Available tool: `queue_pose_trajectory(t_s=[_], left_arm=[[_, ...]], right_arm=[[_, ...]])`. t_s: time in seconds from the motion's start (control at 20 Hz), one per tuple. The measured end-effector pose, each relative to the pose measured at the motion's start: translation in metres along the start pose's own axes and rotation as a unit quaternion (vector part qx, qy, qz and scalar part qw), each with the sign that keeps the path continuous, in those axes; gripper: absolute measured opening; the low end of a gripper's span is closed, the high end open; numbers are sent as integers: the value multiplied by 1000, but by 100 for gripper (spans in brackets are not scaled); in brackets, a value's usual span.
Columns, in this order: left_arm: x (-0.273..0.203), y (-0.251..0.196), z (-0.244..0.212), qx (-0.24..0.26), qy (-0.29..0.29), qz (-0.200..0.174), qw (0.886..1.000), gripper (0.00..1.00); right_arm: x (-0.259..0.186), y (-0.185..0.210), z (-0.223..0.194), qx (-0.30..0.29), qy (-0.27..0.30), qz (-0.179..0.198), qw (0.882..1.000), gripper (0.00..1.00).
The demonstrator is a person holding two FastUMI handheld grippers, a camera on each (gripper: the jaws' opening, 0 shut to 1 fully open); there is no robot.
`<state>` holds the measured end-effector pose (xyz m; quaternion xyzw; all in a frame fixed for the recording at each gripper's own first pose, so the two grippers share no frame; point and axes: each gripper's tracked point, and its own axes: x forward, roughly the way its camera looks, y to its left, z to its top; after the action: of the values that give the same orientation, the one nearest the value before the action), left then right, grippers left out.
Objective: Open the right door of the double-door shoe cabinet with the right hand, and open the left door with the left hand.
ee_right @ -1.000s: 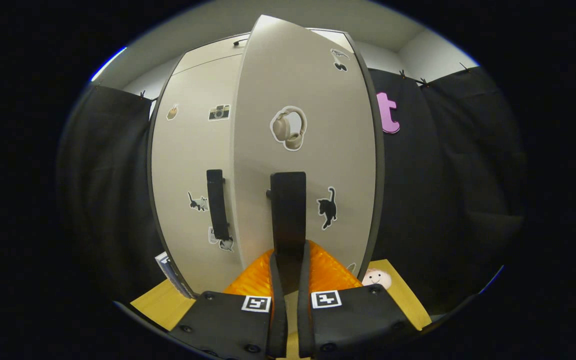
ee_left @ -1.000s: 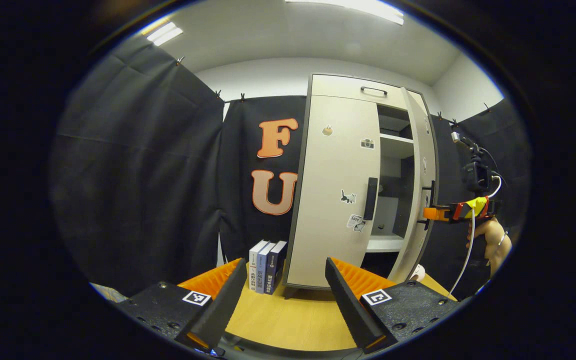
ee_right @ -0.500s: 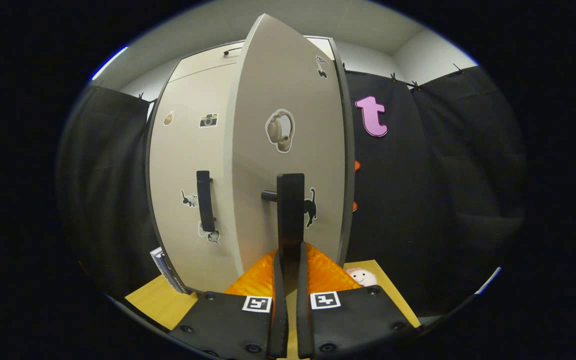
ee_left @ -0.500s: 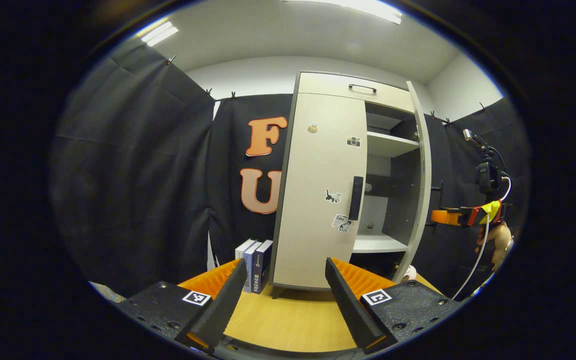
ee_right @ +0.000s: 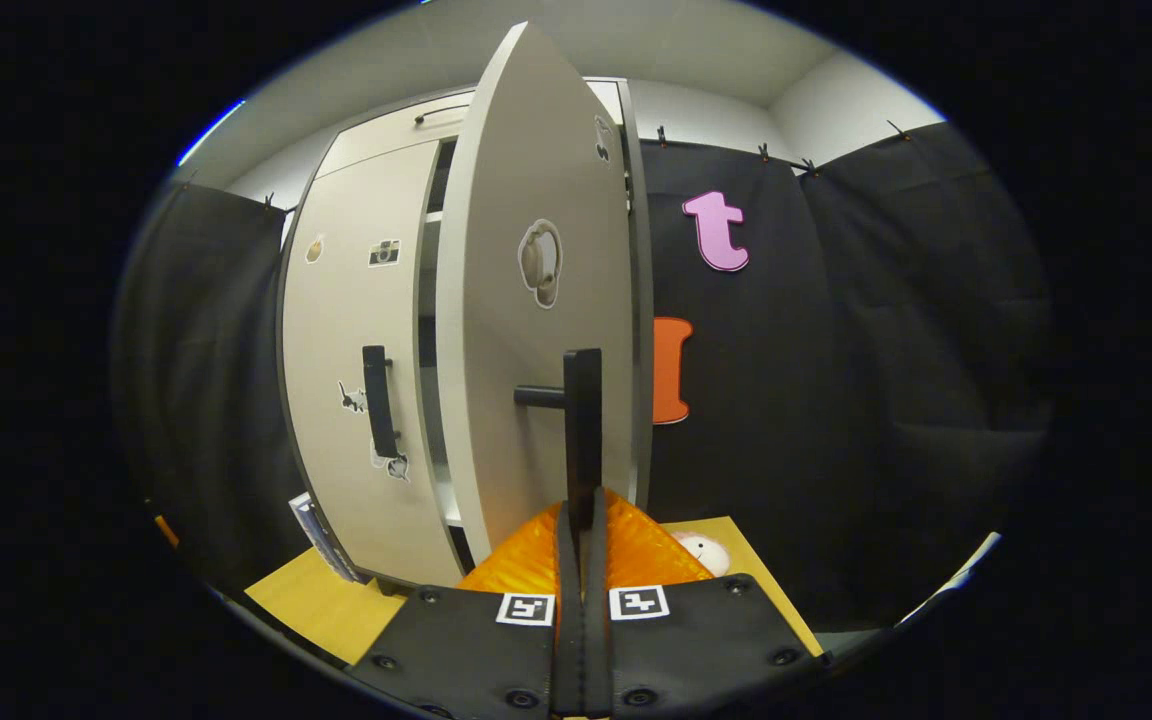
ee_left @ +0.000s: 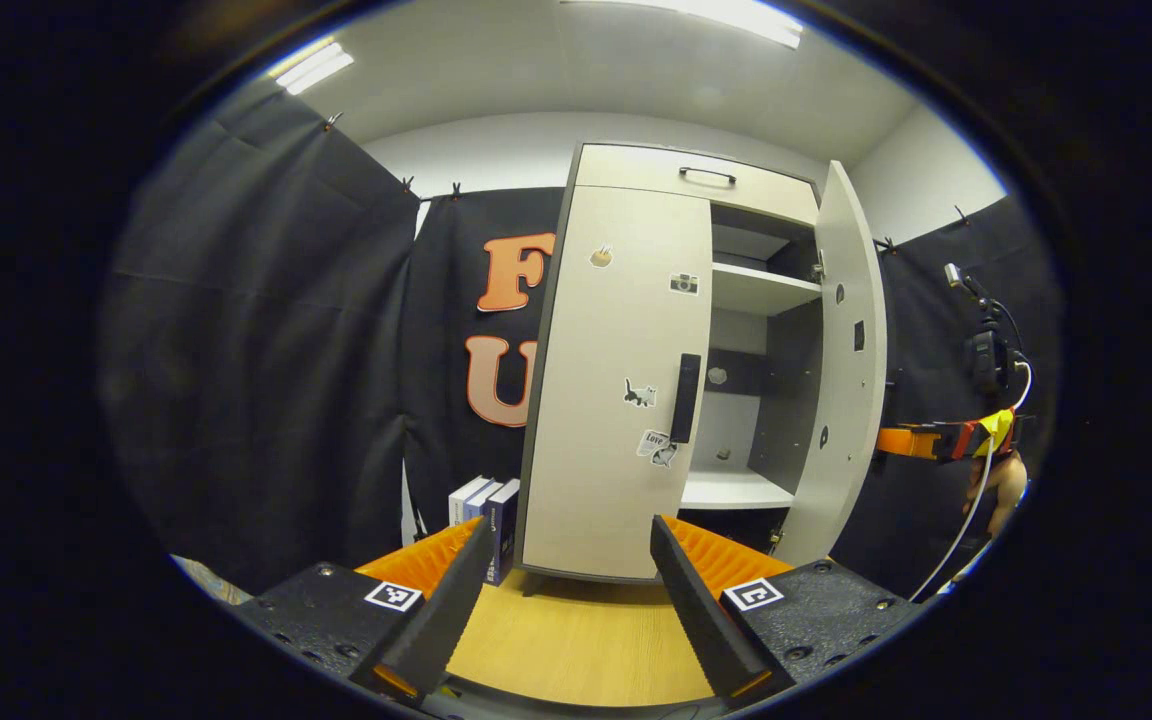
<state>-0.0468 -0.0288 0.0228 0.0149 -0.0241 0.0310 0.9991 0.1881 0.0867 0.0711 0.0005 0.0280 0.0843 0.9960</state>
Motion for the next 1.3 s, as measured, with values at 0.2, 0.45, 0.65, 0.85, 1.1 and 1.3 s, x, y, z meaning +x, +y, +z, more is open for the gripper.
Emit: queue_pose_trajectory(t_s=[0.2,0.45,0.65,0.85,1.1,1.3], left_arm=[[8,-18,5,12,-7,-3,1000,95],[21,-49,10,21,-11,-14,1000,94],[34,-73,13,27,-13,-16,999,94],[50,-92,19,19,-18,-16,1000,94],[67,-102,25,26,-27,-4,999,94],[99,-114,23,43,-19,-10,999,94]], right_arm=[[-2,-12,-2,14,-1,-19,1000,2],[-1,-27,-2,18,-2,-35,999,7],[-2,-36,0,32,-5,-37,999,7],[-7,-28,2,46,-2,3,999,6],[-11,-41,10,35,-24,-7,999,7],[-16,-46,10,39,-29,-5,999,17]])
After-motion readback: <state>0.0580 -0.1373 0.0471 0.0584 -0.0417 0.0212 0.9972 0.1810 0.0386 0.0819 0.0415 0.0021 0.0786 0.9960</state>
